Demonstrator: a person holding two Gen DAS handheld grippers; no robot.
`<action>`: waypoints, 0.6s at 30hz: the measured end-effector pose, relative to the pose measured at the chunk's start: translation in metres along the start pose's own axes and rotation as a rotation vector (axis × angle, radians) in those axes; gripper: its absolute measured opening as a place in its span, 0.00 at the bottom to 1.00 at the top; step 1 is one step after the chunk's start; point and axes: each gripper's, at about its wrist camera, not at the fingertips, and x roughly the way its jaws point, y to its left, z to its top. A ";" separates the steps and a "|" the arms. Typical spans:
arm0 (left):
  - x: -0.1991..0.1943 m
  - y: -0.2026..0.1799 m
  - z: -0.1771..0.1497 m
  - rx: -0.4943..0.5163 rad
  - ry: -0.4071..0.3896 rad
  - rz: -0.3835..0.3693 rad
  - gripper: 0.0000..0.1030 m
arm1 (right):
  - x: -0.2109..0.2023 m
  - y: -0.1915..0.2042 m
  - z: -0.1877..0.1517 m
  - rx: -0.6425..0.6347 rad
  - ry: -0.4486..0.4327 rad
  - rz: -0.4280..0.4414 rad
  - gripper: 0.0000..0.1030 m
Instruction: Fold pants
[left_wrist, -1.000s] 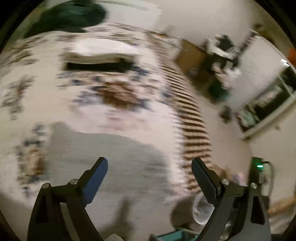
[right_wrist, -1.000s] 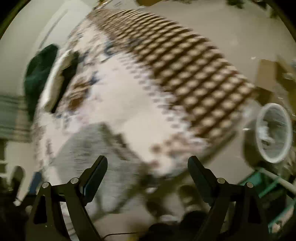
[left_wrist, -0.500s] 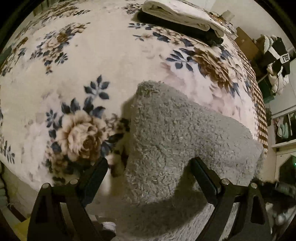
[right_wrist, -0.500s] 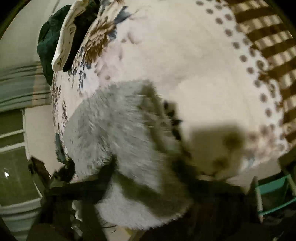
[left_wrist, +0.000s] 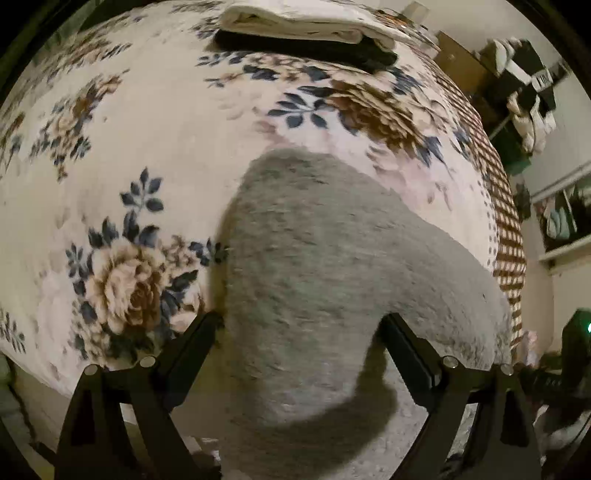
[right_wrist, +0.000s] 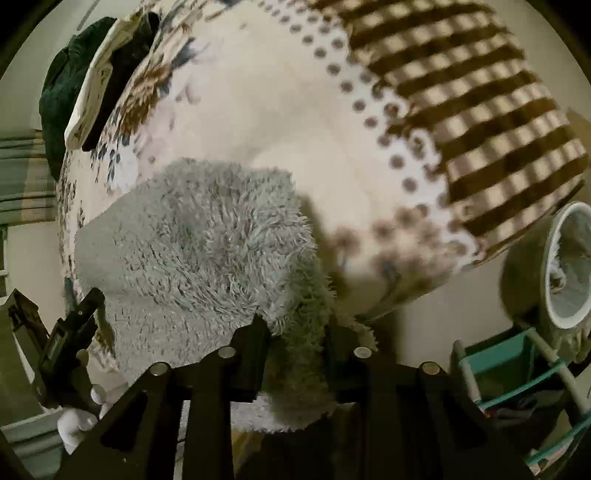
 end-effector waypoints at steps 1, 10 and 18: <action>0.000 -0.001 -0.001 0.004 -0.001 0.002 0.90 | -0.003 0.003 0.002 -0.009 -0.004 0.005 0.47; 0.001 -0.006 -0.002 0.003 -0.004 -0.002 0.90 | -0.006 0.027 0.060 -0.043 -0.100 0.151 0.93; 0.002 -0.002 -0.002 -0.005 -0.005 0.001 0.90 | 0.053 0.036 0.076 -0.053 0.054 0.160 0.42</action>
